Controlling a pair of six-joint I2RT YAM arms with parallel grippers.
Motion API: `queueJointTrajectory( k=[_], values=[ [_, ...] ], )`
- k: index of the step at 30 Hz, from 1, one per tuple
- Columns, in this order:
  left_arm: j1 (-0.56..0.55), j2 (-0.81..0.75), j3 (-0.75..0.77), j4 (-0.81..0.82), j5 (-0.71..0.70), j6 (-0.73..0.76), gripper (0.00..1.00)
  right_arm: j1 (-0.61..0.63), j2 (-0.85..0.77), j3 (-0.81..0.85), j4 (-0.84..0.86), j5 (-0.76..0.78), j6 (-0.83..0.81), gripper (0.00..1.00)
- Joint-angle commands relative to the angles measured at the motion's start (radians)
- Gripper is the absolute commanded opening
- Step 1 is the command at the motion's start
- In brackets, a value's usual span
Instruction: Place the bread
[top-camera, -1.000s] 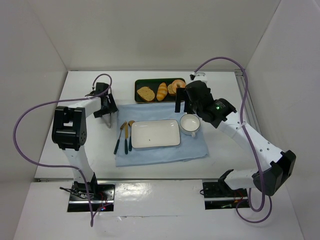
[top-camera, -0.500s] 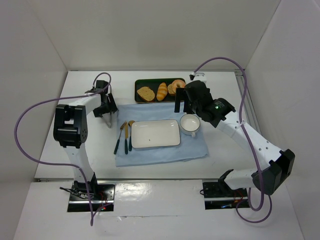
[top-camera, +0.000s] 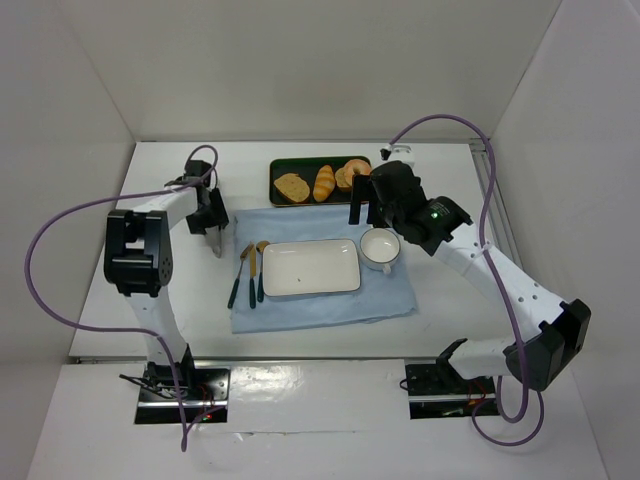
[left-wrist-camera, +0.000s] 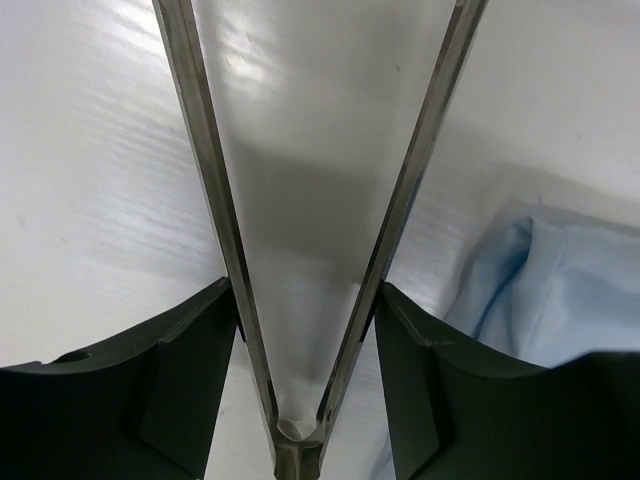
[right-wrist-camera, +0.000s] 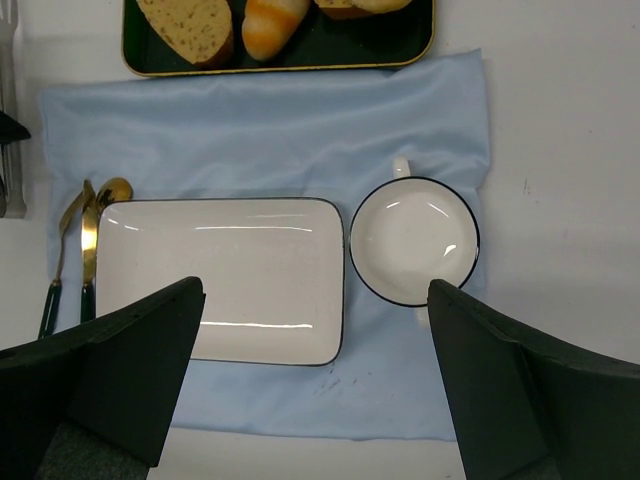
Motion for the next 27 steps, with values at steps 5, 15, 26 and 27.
queueJointTrajectory(
  k=[5, 15, 26, 27],
  values=[
    [0.008, -0.236, -0.007, -0.051, 0.178, -0.015, 0.68, -0.008, -0.024, -0.006, 0.072, -0.007, 0.013, 1.00],
    [-0.095, -0.414, 0.102, -0.071, 0.292, -0.087, 0.68, -0.017, 0.007, -0.006, 0.126, -0.054, 0.013, 1.00],
    [-0.270, -0.345, 0.252, -0.091, 0.448, 0.003, 0.68, -0.026, -0.076, -0.115, 0.166, -0.055, 0.013, 1.00],
    [-0.297, -0.331, 0.252, -0.100, 0.430, 0.015, 0.68, -0.037, -0.094, -0.126, 0.177, -0.055, 0.013, 1.00]
  ],
)
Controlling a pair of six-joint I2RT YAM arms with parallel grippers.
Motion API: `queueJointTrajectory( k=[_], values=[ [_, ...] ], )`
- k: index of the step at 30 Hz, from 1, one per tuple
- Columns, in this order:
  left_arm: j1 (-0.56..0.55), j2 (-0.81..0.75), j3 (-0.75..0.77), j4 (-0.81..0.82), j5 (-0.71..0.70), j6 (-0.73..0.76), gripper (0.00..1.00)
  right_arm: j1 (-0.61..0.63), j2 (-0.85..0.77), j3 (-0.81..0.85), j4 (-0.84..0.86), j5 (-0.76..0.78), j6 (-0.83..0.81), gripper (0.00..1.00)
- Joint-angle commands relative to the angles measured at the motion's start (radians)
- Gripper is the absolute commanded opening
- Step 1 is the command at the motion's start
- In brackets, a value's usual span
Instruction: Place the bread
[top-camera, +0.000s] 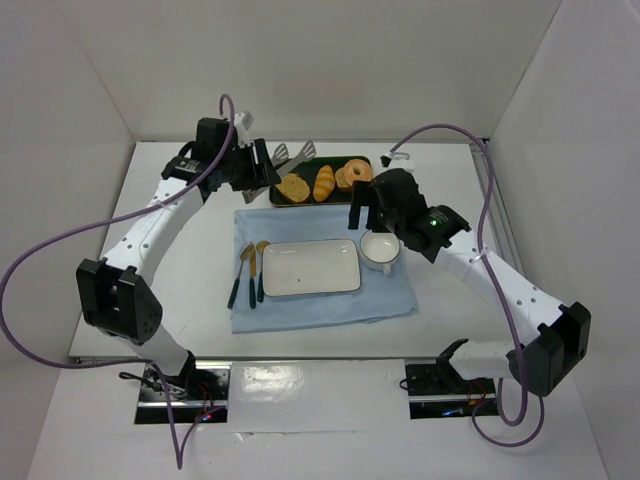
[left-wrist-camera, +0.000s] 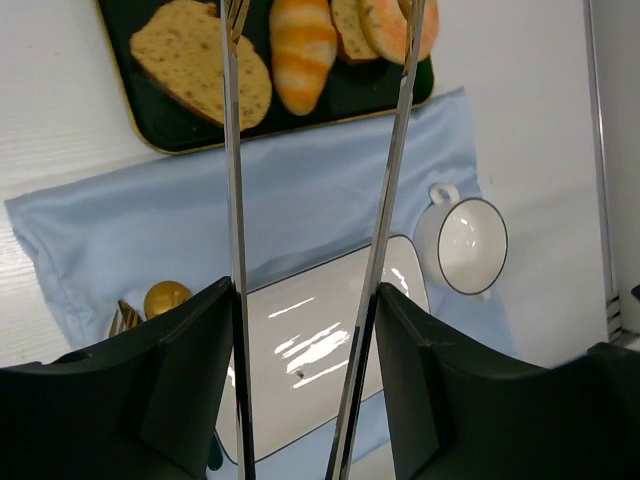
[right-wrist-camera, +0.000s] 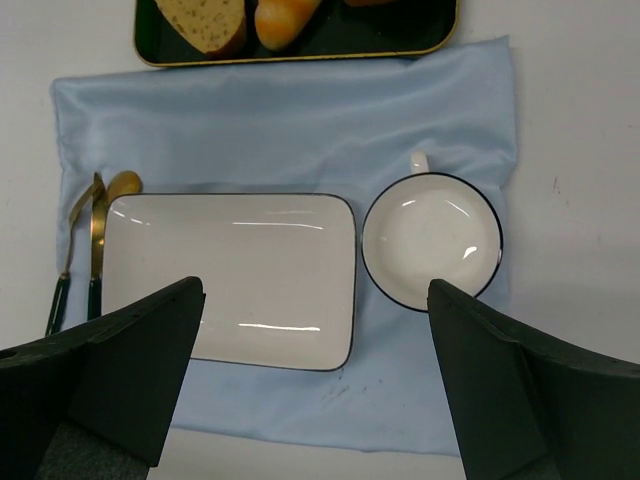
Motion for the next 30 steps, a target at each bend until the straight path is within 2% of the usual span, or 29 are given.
queueJointTrajectory(
  k=[1, 6, 12, 15, 23, 30],
  values=[
    [-0.054, 0.041, 0.067, -0.013, 0.021, 0.079, 0.68, -0.029, -0.078, -0.035, 0.068, 0.005, 0.021, 1.00],
    [-0.133, 0.101, 0.145, -0.087, -0.090, 0.142, 0.68, -0.058, -0.129, -0.111, 0.114, -0.017, 0.049, 1.00],
    [-0.178, 0.144, 0.174, -0.119, -0.172, 0.166, 0.68, -0.099, -0.163, -0.151, 0.123, -0.026, 0.049, 1.00],
    [-0.187, 0.166, 0.199, -0.131, -0.198, 0.175, 0.64, -0.124, -0.172, -0.160, 0.132, -0.046, 0.049, 1.00],
    [-0.264, 0.288, 0.263, -0.155, -0.340, 0.227, 0.64, -0.168, -0.181, -0.160, 0.142, -0.086, 0.049, 1.00],
    [-0.298, 0.357, 0.300, -0.155, -0.384, 0.245, 0.65, -0.187, -0.190, -0.160, 0.142, -0.095, 0.049, 1.00]
  ],
)
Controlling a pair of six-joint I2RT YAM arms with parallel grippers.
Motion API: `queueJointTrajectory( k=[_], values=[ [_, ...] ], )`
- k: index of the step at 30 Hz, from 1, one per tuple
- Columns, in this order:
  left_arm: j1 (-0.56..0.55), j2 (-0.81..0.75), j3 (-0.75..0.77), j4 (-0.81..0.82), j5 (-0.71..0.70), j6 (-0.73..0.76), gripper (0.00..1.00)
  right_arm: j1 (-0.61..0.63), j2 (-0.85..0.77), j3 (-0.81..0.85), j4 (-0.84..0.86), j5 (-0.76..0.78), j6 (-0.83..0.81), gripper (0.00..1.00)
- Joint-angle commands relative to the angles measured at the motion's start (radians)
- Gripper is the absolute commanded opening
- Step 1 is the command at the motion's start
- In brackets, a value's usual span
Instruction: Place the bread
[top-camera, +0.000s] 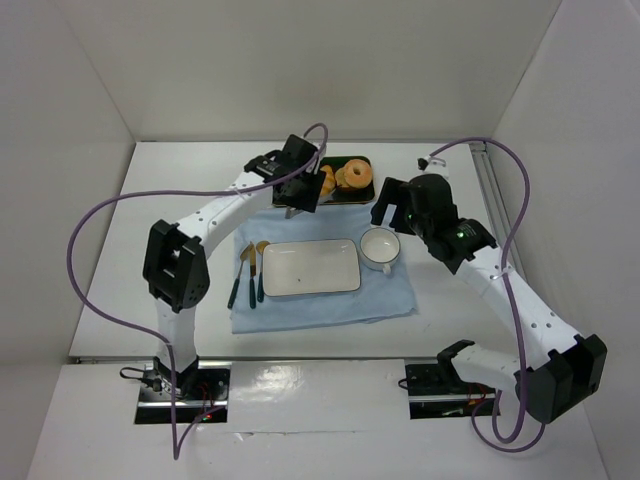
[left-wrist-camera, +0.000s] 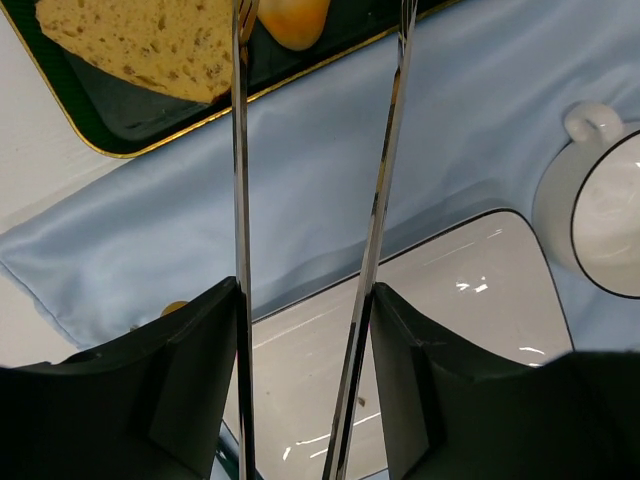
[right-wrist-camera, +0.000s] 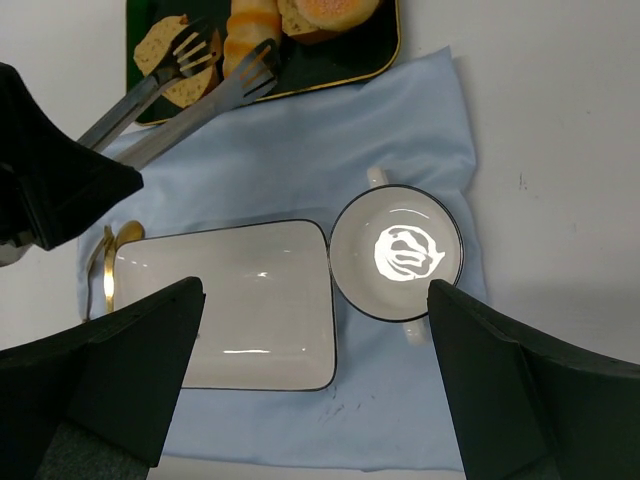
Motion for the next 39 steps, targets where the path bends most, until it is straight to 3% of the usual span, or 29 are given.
queueJointTrajectory(
  k=[1, 12, 28, 39],
  values=[
    [-0.007, 0.024, 0.056, 0.004, -0.059, 0.034, 0.65, -0.014, -0.035, -0.001, 0.052, -0.003, 0.004, 1.00],
    [-0.007, 0.071, 0.074, 0.004, -0.114, 0.052, 0.65, -0.055, -0.035, -0.001, 0.052, -0.041, -0.005, 1.00],
    [-0.007, 0.156, 0.094, 0.004, -0.076, 0.052, 0.64, -0.110, -0.035, -0.010, 0.052, -0.080, -0.014, 1.00],
    [-0.007, 0.165, 0.113, -0.023, -0.056, 0.072, 0.40, -0.119, -0.035, -0.010, 0.052, -0.089, -0.014, 1.00]
  ],
)
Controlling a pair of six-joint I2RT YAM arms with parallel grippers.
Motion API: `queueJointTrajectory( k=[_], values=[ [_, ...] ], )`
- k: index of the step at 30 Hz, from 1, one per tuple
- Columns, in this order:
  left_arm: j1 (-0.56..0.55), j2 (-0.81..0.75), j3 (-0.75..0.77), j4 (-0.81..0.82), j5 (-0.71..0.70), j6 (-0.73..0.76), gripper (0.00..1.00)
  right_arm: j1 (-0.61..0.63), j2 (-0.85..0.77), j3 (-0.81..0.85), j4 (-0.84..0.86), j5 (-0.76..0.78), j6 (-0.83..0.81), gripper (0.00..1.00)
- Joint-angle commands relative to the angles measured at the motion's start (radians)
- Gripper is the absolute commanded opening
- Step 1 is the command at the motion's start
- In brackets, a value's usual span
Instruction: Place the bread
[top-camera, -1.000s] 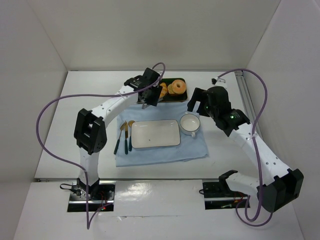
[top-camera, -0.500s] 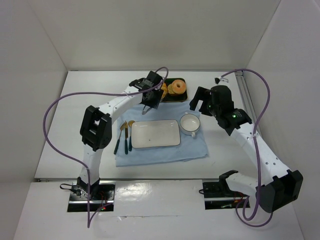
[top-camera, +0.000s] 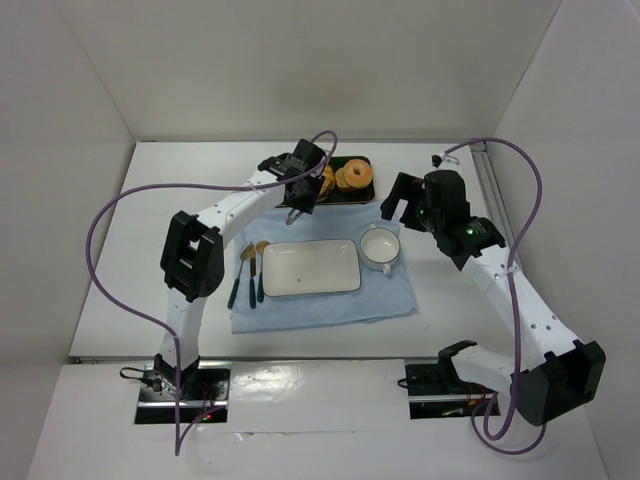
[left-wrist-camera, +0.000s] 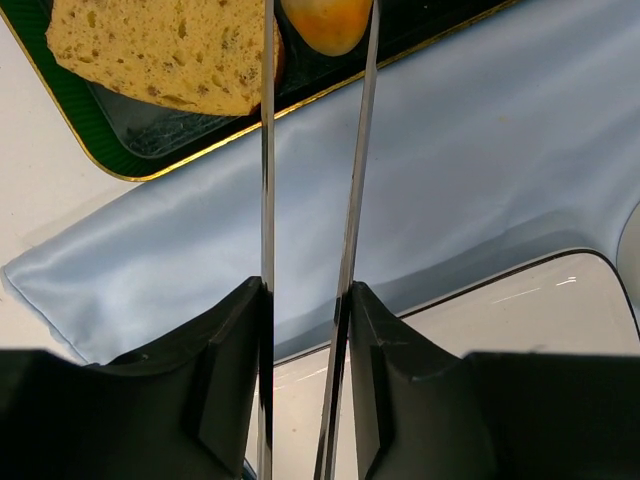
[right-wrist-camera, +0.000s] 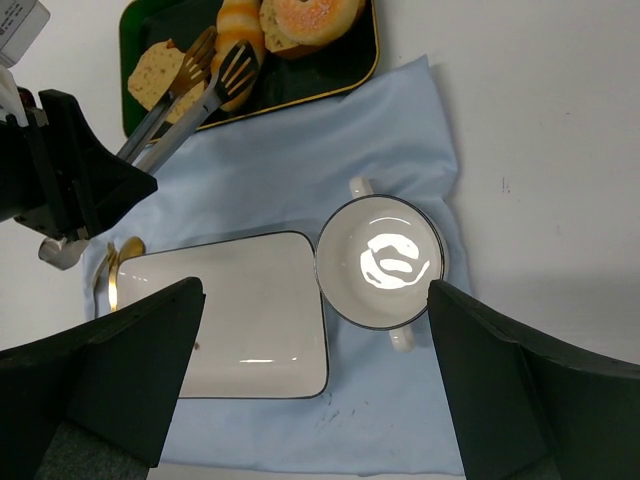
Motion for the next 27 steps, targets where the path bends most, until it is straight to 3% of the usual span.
queueJointTrajectory(
  k=[1, 8, 19, 27],
  values=[
    [0.002, 0.020, 0.035, -0.006, 0.021, 0.023, 0.38, -0.008, -0.027, -0.008, 0.049, -0.005, -0.011, 1.00],
    [0.002, -0.003, 0.035, -0.006, 0.002, 0.014, 0.34, -0.008, -0.018, -0.008, 0.049, -0.014, -0.011, 1.00],
    [0.020, -0.242, -0.067, 0.068, -0.069, -0.028, 0.34, -0.008, 0.010, -0.008, 0.078, -0.034, -0.001, 1.00],
    [0.051, -0.386, -0.122, 0.086, 0.037, -0.070, 0.34, -0.008, 0.064, 0.032, 0.089, -0.043, -0.001, 1.00]
  ],
)
